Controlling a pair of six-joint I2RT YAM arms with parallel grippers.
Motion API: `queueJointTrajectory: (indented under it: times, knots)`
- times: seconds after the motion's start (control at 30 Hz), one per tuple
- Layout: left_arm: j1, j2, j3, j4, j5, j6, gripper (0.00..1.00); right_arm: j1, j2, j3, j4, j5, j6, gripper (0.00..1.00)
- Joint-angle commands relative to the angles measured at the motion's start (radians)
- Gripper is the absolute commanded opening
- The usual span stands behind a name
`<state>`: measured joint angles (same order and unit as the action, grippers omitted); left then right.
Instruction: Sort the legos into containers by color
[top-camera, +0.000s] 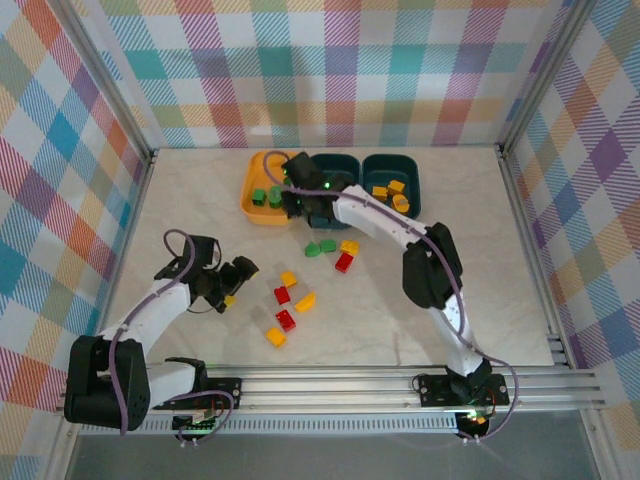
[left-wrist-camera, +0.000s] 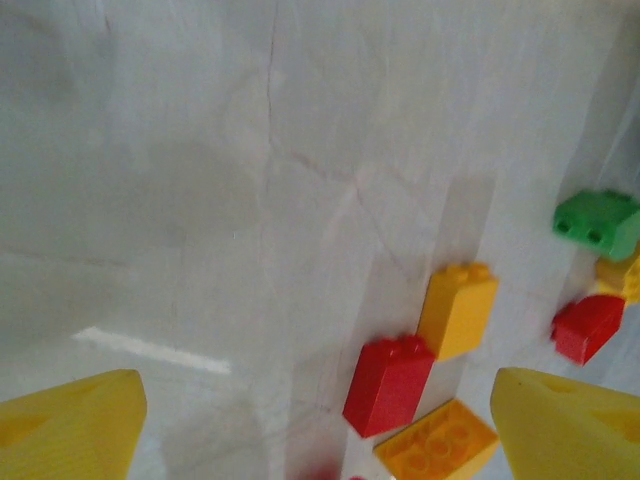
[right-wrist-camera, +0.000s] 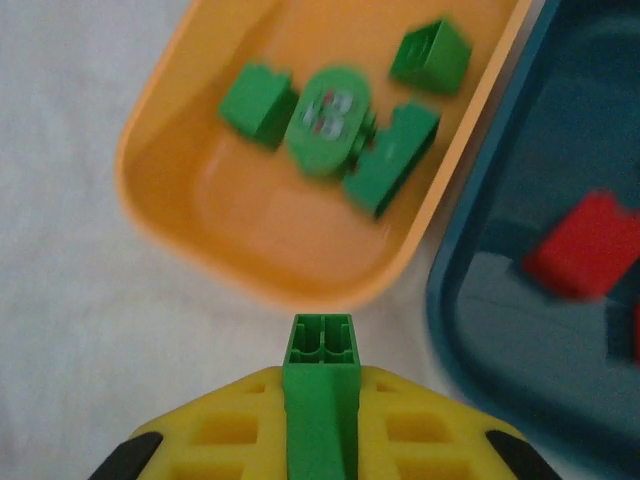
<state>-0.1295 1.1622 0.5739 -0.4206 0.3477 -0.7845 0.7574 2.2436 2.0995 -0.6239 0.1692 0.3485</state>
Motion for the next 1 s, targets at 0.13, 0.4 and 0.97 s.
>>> queueJointTrajectory:
  times: [0.13, 0.4, 0.97]
  knots:
    - [-0.027, -0.147, -0.04, -0.088, 0.015, 0.061, 0.89, -0.066, 0.224, 0.323, -0.19, -0.064, -0.084, 0.14]
    - [-0.029, -0.172, -0.073, -0.068, 0.039, 0.06, 0.89, -0.066, 0.253, 0.387, -0.2, -0.078, -0.071, 0.14]
    - [-0.029, -0.134, -0.036, -0.096, 0.065, 0.099, 0.9, -0.063, 0.352, 0.496, -0.202, -0.112, -0.019, 0.36]
